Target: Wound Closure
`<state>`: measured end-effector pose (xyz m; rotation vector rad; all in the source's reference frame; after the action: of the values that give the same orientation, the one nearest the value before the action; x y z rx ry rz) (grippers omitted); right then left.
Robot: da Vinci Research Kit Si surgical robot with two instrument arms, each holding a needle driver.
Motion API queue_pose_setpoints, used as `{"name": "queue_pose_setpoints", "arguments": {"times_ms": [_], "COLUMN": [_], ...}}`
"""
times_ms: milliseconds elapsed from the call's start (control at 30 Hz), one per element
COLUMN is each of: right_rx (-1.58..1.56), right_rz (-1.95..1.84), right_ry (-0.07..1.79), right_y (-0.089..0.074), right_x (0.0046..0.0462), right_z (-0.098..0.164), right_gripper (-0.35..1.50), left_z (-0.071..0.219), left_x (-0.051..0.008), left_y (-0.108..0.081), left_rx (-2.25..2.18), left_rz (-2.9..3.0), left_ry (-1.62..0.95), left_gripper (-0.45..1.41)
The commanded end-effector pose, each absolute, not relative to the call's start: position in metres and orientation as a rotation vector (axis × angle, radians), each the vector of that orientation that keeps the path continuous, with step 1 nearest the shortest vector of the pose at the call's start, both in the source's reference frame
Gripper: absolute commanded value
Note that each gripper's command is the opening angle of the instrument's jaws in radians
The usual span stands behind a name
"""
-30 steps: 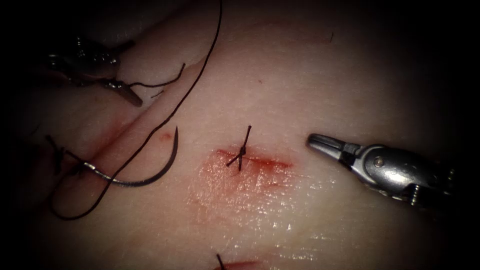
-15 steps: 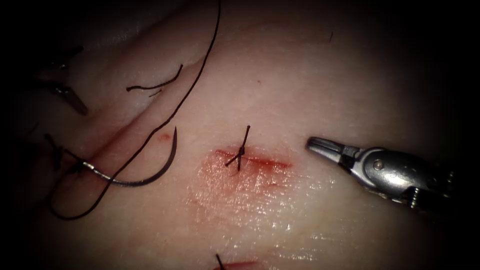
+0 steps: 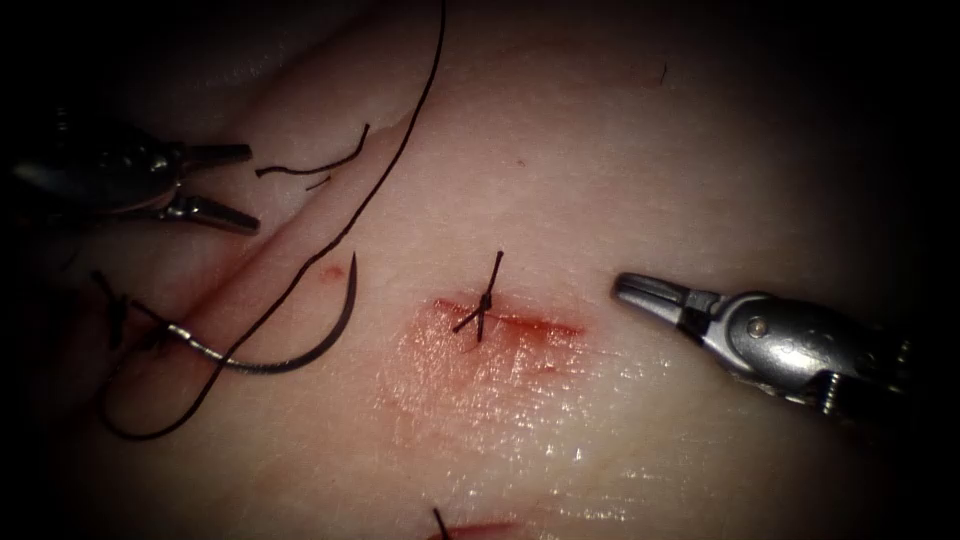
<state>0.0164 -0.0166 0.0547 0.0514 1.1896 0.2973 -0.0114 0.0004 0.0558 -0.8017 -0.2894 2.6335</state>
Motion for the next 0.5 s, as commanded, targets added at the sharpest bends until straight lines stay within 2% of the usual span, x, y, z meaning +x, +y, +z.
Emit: {"name": "queue_pose_setpoints", "arguments": {"times_ms": [33, 367, 500], "right_rx": [0.05, 0.049, 0.05], "right_rz": [0.296, 0.296, 0.293], "right_ry": [1.193, 1.193, 1.195], "right_y": [-0.0164, -0.0165, -0.0167], "right_x": [0.0171, 0.0172, 0.0173], "right_z": [0.055, 0.0551, 0.0551], "right_gripper": [-0.03, -0.03, -0.03], "left_z": [0.056, 0.0534, 0.054], "left_x": [-0.0125, -0.0161, -0.0171], "left_y": [0.0003, -0.0025, -0.0043], "left_rx": [-0.792, -0.755, -0.674], "left_rz": [2.632, 2.628, 2.663], "left_ry": [-0.286, -0.244, -0.255], "left_gripper": [0.53, 0.46, 0.56]}}
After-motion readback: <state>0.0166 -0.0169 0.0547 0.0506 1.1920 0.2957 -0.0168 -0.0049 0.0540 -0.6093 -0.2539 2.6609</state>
